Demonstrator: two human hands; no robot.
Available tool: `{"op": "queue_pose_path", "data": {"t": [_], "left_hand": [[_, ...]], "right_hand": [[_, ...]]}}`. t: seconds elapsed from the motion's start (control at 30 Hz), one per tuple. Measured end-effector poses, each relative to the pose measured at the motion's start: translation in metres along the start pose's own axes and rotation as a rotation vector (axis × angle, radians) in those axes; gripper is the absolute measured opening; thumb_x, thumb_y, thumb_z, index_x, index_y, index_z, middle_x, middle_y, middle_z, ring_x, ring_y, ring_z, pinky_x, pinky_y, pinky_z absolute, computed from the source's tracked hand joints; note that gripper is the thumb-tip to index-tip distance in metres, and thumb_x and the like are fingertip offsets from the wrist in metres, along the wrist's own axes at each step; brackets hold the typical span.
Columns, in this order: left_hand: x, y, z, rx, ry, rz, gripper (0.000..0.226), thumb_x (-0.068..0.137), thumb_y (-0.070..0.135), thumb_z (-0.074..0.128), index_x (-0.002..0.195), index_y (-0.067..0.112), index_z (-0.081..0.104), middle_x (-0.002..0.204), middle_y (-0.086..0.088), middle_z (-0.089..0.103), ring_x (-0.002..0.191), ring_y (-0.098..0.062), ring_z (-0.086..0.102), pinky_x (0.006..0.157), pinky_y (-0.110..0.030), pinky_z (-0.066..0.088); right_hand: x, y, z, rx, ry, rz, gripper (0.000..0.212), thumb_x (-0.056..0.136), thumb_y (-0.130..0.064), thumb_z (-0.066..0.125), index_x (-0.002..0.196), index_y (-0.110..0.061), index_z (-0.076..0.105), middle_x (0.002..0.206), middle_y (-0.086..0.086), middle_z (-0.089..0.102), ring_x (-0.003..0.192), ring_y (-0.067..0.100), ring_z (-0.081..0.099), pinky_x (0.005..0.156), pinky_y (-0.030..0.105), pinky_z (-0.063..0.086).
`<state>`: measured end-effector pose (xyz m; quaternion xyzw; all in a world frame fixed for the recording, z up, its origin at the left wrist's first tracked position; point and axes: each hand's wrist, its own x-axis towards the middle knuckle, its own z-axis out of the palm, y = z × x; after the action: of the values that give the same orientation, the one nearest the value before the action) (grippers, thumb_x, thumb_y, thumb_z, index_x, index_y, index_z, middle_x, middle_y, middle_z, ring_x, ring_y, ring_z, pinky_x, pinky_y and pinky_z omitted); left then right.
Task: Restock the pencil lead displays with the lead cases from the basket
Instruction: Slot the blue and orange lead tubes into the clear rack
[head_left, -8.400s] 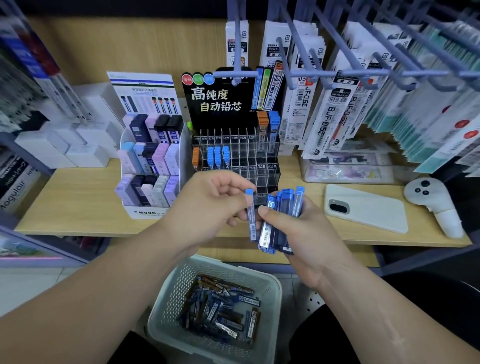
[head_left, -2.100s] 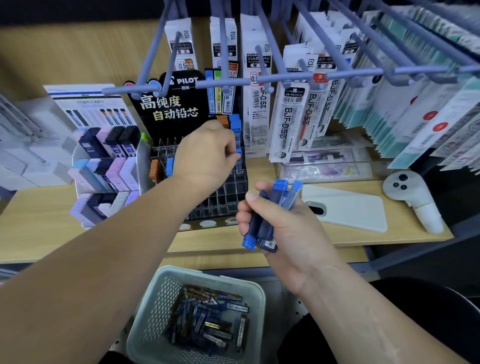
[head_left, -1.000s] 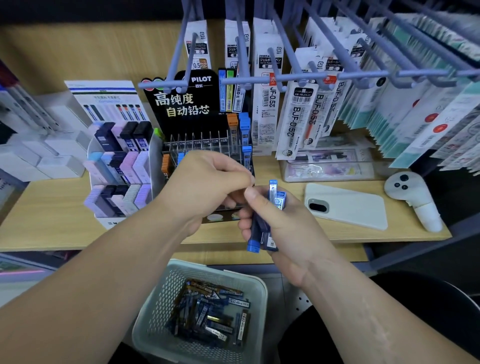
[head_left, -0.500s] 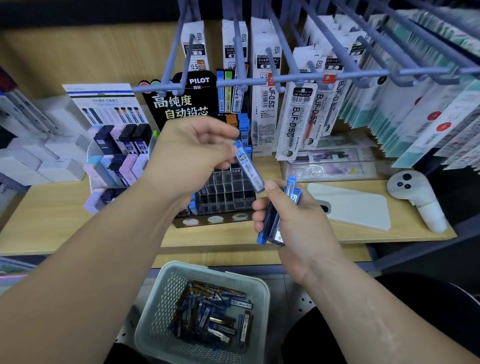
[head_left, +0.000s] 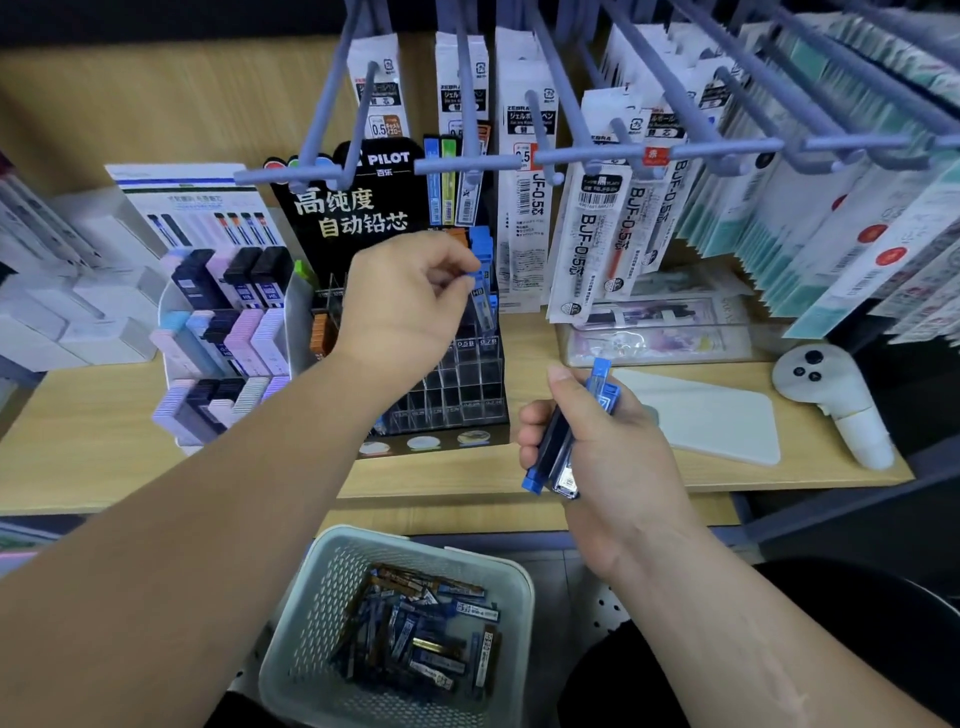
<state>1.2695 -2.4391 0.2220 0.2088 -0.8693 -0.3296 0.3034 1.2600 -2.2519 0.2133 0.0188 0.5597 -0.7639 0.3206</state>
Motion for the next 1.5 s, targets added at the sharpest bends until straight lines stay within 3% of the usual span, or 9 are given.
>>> {"op": "queue_pose_path", "data": {"t": [0.1,0.2,0.4,0.63,0.7,0.77,0.9,1.07,1.5], "left_hand": [[-0.003,-0.002,0.005,0.065,-0.029,0.094,0.018,0.089,0.005,0.069,0.103,0.013,0.076,0.092,0.006,0.069,0.078,-0.001,0.063,0.077,-0.007,0.049],[-0.006,-0.009,0.008,0.153,-0.060,0.160,0.021,0.088,0.006,0.070,0.107,0.013,0.076,0.096,0.002,0.070,0.081,-0.009,0.065,0.082,-0.021,0.054],[-0.005,-0.016,0.017,0.325,-0.055,0.297,0.007,0.076,-0.001,0.075,0.076,0.005,0.071,0.078,-0.006,0.065,0.072,-0.024,0.061,0.065,-0.041,0.056],[-0.011,-0.018,0.013,0.371,-0.033,0.233,0.010,0.080,0.010,0.075,0.079,0.011,0.066,0.080,0.001,0.058,0.074,-0.020,0.056,0.066,-0.038,0.051],[-0.020,-0.012,0.006,0.301,0.007,0.104,0.012,0.084,0.020,0.074,0.077,0.016,0.066,0.075,0.004,0.060,0.070,-0.013,0.055,0.065,-0.032,0.049],[-0.033,0.001,-0.001,0.038,-0.004,-0.211,0.020,0.088,0.030,0.072,0.073,0.017,0.067,0.067,0.000,0.063,0.061,-0.008,0.055,0.058,-0.024,0.047],[-0.065,0.021,-0.015,-0.334,-0.435,-0.775,0.037,0.094,0.044,0.063,0.085,0.009,0.072,0.073,-0.008,0.072,0.053,-0.016,0.055,0.045,-0.025,0.036],[-0.101,0.036,-0.013,-0.557,-0.749,-0.901,0.048,0.098,0.042,0.053,0.092,-0.002,0.071,0.074,-0.017,0.070,0.046,-0.019,0.051,0.043,-0.024,0.030],[-0.100,0.038,-0.010,-0.806,-0.535,-1.205,0.036,0.093,0.037,0.060,0.077,0.006,0.068,0.060,-0.004,0.063,0.042,-0.011,0.049,0.039,-0.018,0.033]], "right_hand": [[0.001,-0.001,-0.001,0.006,0.008,0.002,0.012,0.101,-0.023,0.062,0.097,-0.013,0.056,0.068,0.007,0.063,0.054,0.018,0.057,0.051,0.027,0.049],[0.003,-0.001,-0.002,0.002,0.010,0.002,0.012,0.101,-0.025,0.062,0.098,-0.014,0.057,0.069,0.007,0.064,0.055,0.018,0.058,0.052,0.028,0.050],[0.002,-0.002,0.001,0.061,-0.003,0.034,0.014,0.100,-0.025,0.062,0.099,-0.012,0.058,0.070,0.009,0.066,0.054,0.019,0.058,0.052,0.029,0.051],[-0.001,-0.008,0.006,0.190,-0.034,0.044,0.003,0.101,-0.017,0.059,0.101,-0.014,0.057,0.071,0.007,0.066,0.059,0.018,0.062,0.056,0.028,0.054],[0.000,-0.007,0.005,0.204,-0.020,0.031,0.004,0.101,-0.016,0.058,0.098,-0.015,0.057,0.071,0.007,0.067,0.060,0.019,0.062,0.058,0.029,0.054],[0.002,-0.006,0.005,0.210,0.007,0.006,0.005,0.102,-0.015,0.057,0.097,-0.015,0.057,0.071,0.007,0.067,0.061,0.020,0.063,0.059,0.030,0.054],[0.003,-0.006,0.003,0.222,0.103,-0.076,0.002,0.103,-0.013,0.055,0.102,-0.013,0.057,0.074,0.009,0.067,0.064,0.021,0.066,0.062,0.030,0.057],[0.001,-0.005,0.006,0.216,0.124,-0.142,0.004,0.103,-0.011,0.054,0.105,-0.013,0.057,0.076,0.009,0.070,0.070,0.023,0.072,0.066,0.030,0.059],[-0.002,0.002,0.006,0.056,-0.132,-0.118,0.006,0.105,-0.013,0.050,0.102,-0.015,0.055,0.109,0.011,0.076,0.110,0.022,0.071,0.098,0.041,0.054]]}}
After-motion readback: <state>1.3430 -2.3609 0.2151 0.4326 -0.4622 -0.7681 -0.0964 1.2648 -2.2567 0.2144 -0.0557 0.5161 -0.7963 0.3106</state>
